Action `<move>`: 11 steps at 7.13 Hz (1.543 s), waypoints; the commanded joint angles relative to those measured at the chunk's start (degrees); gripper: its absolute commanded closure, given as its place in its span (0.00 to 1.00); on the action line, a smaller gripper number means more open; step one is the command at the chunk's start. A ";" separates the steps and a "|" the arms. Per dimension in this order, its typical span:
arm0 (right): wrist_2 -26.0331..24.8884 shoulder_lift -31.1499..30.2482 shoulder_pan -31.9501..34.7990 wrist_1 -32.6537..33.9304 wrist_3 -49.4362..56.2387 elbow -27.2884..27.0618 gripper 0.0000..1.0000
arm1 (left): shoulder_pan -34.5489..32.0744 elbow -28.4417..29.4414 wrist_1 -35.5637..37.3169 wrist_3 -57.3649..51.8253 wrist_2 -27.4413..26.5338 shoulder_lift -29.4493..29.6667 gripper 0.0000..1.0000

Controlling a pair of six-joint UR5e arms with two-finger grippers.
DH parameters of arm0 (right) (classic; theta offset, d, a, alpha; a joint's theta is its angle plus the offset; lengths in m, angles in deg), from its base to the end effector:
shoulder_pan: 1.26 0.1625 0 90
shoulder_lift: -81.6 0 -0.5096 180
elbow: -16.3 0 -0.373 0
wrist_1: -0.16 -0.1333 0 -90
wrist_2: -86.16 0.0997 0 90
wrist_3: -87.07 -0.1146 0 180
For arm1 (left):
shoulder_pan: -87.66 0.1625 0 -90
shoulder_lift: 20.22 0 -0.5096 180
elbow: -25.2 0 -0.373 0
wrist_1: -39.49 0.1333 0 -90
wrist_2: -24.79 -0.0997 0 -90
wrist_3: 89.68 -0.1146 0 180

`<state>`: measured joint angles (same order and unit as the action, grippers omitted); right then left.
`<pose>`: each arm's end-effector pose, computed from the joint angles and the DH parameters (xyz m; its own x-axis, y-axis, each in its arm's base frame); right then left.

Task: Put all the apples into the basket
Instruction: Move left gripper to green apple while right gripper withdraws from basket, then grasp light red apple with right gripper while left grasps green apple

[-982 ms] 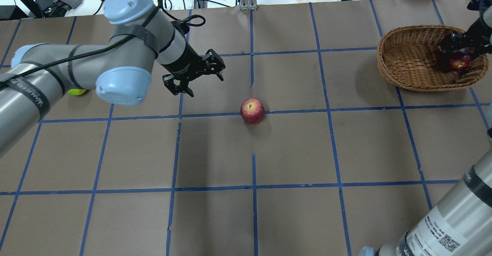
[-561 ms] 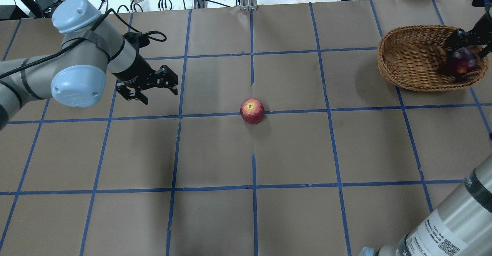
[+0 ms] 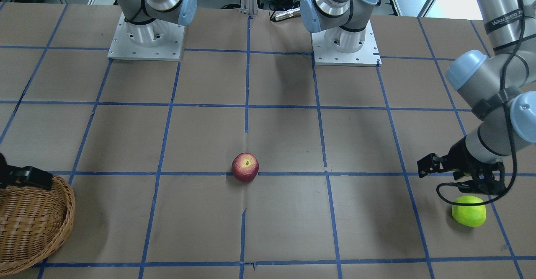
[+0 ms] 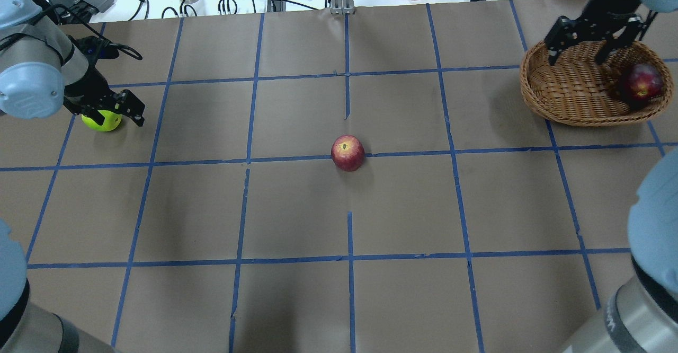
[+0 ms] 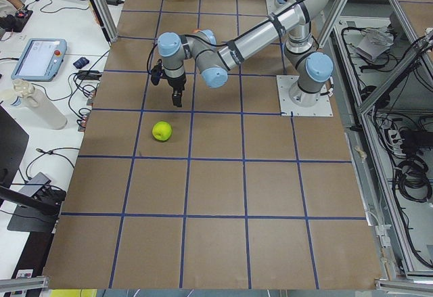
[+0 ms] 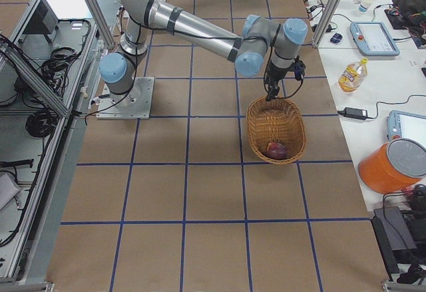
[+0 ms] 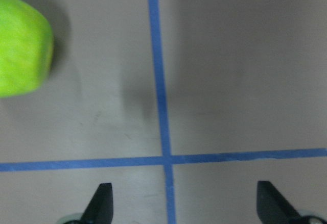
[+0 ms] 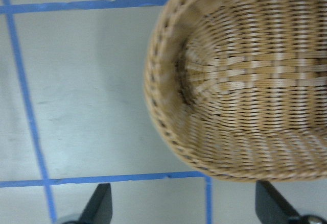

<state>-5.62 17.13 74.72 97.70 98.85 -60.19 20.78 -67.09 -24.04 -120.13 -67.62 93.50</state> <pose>-0.0376 -0.6862 0.4227 -0.9992 0.0373 0.0144 0.0383 0.9958 0.0828 0.1335 -0.6398 0.3518 -0.9910 0.1276 -0.0403 0.1271 0.9918 0.0144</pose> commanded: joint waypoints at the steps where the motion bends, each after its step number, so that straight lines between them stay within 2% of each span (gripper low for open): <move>1: 3.34 -1.26 12.99 -0.95 -20.01 -0.24 0.00 | 2.17 8.41 1.56 -10.11 -1.81 5.53 0.00; 2: 3.89 -1.18 18.18 -0.17 -29.70 -0.33 0.00 | 3.32 10.62 3.05 -14.68 -5.21 7.29 0.00; 3: 3.81 -0.91 23.46 -0.07 -37.97 -0.94 0.00 | 3.51 10.64 3.32 -14.55 -5.33 8.52 0.00; 4: 3.81 -0.82 27.25 0.19 -40.67 -1.99 0.00 | 3.59 10.47 2.89 -13.51 -4.90 9.41 0.00; 5: 3.81 -0.74 29.03 3.32 -43.82 -4.96 0.00 | 3.86 11.25 2.71 -12.54 -3.76 10.20 0.00; 7: 3.89 -0.65 30.10 17.86 -44.38 -15.22 0.00 | 4.56 11.17 2.62 -12.18 -3.58 11.78 0.00; 8: 4.50 -0.56 30.36 21.51 -44.38 -17.88 0.00 | 4.56 10.73 2.62 -12.26 -3.75 12.40 0.00; 9: 7.64 0.57 30.89 21.90 -44.38 -17.99 0.00 | 4.56 10.55 2.19 -12.18 -3.40 12.84 0.00; 11: 7.94 3.30 32.20 26.45 -44.47 -17.99 0.00 | 4.65 10.55 1.65 -12.35 -2.43 13.63 0.00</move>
<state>1.79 18.89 106.11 121.57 54.38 -77.99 25.39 -56.53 -22.20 -132.40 -70.40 106.60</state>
